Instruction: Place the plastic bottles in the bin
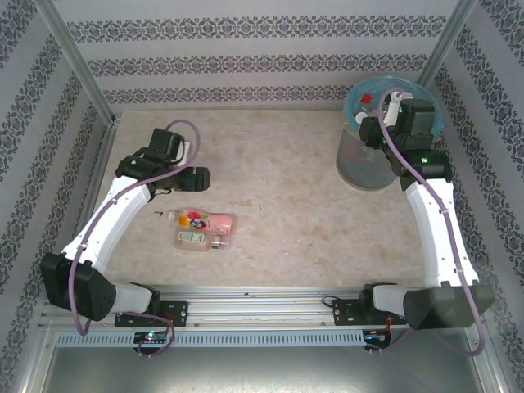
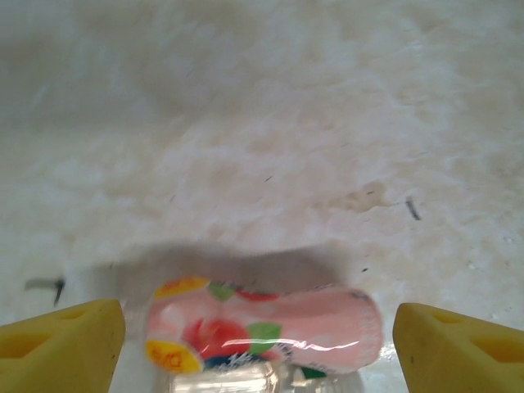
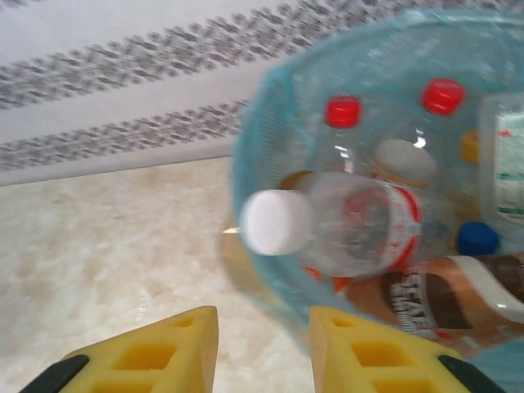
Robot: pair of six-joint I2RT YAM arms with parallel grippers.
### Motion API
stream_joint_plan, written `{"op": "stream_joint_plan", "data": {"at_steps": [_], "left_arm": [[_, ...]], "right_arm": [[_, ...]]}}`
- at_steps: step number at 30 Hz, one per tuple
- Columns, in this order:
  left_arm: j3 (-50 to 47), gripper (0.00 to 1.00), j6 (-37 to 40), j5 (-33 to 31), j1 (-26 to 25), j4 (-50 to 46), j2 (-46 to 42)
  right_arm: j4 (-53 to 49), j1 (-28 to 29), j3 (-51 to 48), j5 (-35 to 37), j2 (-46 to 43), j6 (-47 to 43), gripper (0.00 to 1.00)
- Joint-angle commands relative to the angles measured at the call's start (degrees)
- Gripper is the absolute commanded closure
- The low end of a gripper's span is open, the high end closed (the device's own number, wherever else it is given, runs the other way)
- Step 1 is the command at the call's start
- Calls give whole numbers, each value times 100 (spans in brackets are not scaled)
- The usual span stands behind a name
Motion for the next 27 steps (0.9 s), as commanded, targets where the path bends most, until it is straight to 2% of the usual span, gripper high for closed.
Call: {"op": "stream_joint_plan", "data": {"at_steps": [1, 4, 7, 8, 9, 11, 13, 16, 18, 20, 22, 25, 27], "left_arm": [[-650, 13, -902, 608, 311, -37, -431], [-1139, 14, -1066, 645, 325, 31, -800], [-1525, 18, -478, 1032, 273, -157, -1113], [-1565, 22, -249, 968, 213, -258, -1191], [-1540, 23, -269, 561, 92, -334, -1243], [-1567, 23, 104, 560, -236, -133, -1325], [-1622, 19, 257, 345, -638, 78, -1299], [-1525, 18, -1035, -266, -604, -101, -907], [-1560, 18, -1956, -92, -601, -68, -755], [-2043, 18, -2851, 89, -659, 620, -981], [-2559, 17, -3549, -105, -668, 1304, -1233], [-2533, 16, -3497, -594, -656, 1295, -1011], [-2449, 15, -3442, -630, -658, 1350, -806]], "right_arm": [[262, 426, -102, 299, -336, -248, 61], [132, 1030, -222, 870, -520, -506, 60], [421, 1536, -848, 1082, -942, -560, 60], [669, 1686, -1164, 1097, -1117, -505, 60], [894, 1830, -1464, 1171, -1293, -397, 60], [1278, 2105, -1982, 1225, -1519, -197, 60], [1548, 2448, -2335, 1400, -1634, -97, 60], [1634, 2836, -2533, 1509, -1606, -16, 60], [1630, 3021, -2601, 1552, -1598, 64, 59], [1811, 3136, -2807, 1501, -1627, 223, 57], [2047, 3251, -3071, 1500, -1640, 343, 56], [2230, 3325, -3310, 1515, -1616, 514, 55], [2262, 3335, -3380, 1540, -1622, 541, 54]]}}
